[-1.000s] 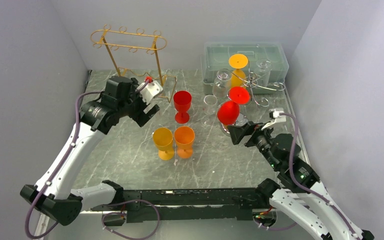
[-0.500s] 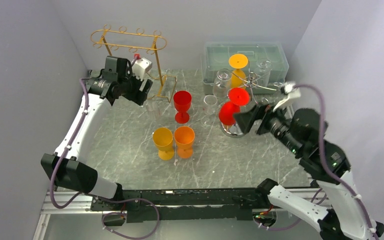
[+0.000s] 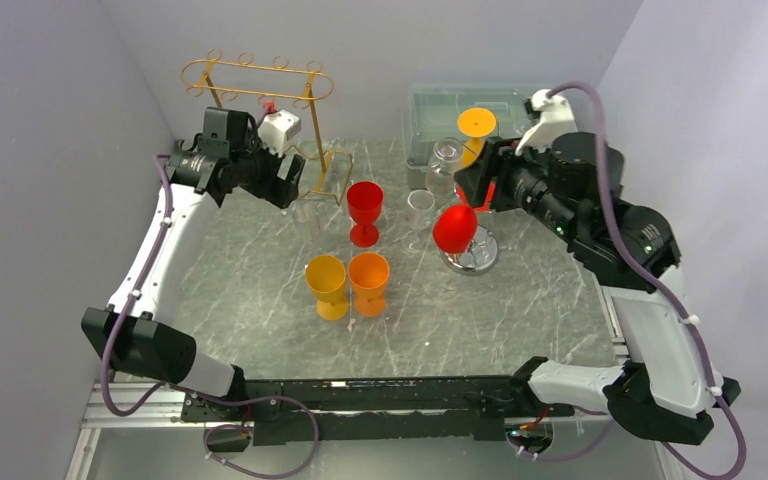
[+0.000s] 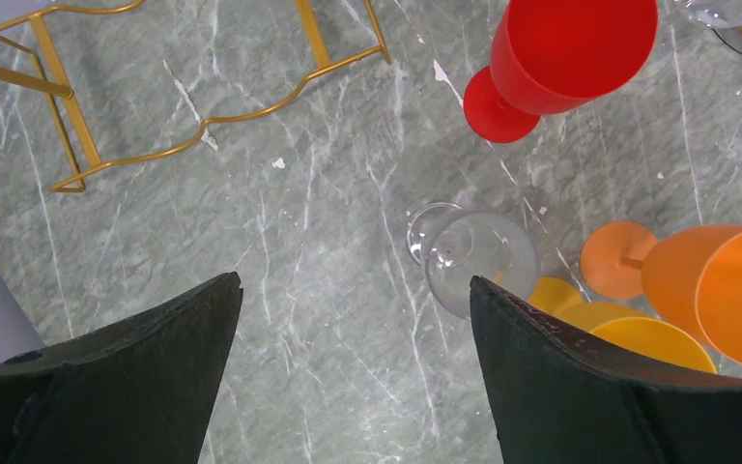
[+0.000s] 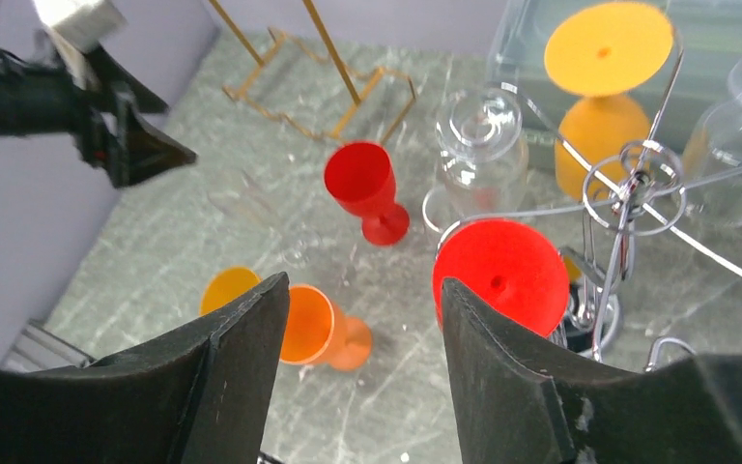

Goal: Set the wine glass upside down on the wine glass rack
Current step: Pick up the wine glass at the center of the board.

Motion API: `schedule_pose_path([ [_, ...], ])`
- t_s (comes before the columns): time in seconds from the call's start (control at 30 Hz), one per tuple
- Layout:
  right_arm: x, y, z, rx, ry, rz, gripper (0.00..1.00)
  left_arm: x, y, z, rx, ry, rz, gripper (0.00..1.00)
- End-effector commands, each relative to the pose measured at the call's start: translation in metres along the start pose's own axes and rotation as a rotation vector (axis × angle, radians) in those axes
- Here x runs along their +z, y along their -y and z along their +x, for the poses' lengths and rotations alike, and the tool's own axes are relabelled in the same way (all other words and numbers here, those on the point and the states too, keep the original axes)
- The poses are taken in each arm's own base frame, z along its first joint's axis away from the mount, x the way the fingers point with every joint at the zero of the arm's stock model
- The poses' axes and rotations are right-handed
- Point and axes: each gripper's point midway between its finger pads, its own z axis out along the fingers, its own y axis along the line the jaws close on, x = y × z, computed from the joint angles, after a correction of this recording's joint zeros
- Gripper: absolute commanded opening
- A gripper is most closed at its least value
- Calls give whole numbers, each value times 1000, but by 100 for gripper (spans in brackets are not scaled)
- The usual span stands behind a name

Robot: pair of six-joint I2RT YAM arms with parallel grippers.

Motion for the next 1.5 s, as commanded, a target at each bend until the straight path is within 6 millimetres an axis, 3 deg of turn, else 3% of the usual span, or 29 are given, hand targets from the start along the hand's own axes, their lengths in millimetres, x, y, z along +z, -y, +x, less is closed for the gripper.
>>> schedule_pose_path([
  [0.0, 6, -3, 21, -15, -63, -27, 60, -23, 5, -2, -5, 40, -6, 96],
  [0.23, 27, -21, 39, 3, -128, -81, 59, -10, 2, 20, -35, -73, -4, 99],
  [0.47, 48, -44, 48, -54, -193, -57, 59, 9, -3, 19, -55, -41, -8, 98],
  [0.73, 35, -40, 47, 10, -152, -58, 59, 41, -5, 33, -70, -73, 13, 87],
  [0.83, 34, -41, 58, 25, -161, -63, 59, 50, -5, 35, -83, -75, 25, 84],
  [1.1, 38, -40, 72, 15, -182, -63, 59, 61, 0, 34, -108, -71, 62, 78],
  [1.2, 38, -39, 72, 9, -181, -63, 59, 65, 7, 36, -112, -71, 101, 73],
  [1.33, 35, -38, 72, 8, -170, -67, 58, 69, 28, 47, -144, -102, 211, 58],
  [1.47, 36, -37, 74, 6, -161, -68, 57, 67, 35, 65, -140, -154, 239, 43],
])
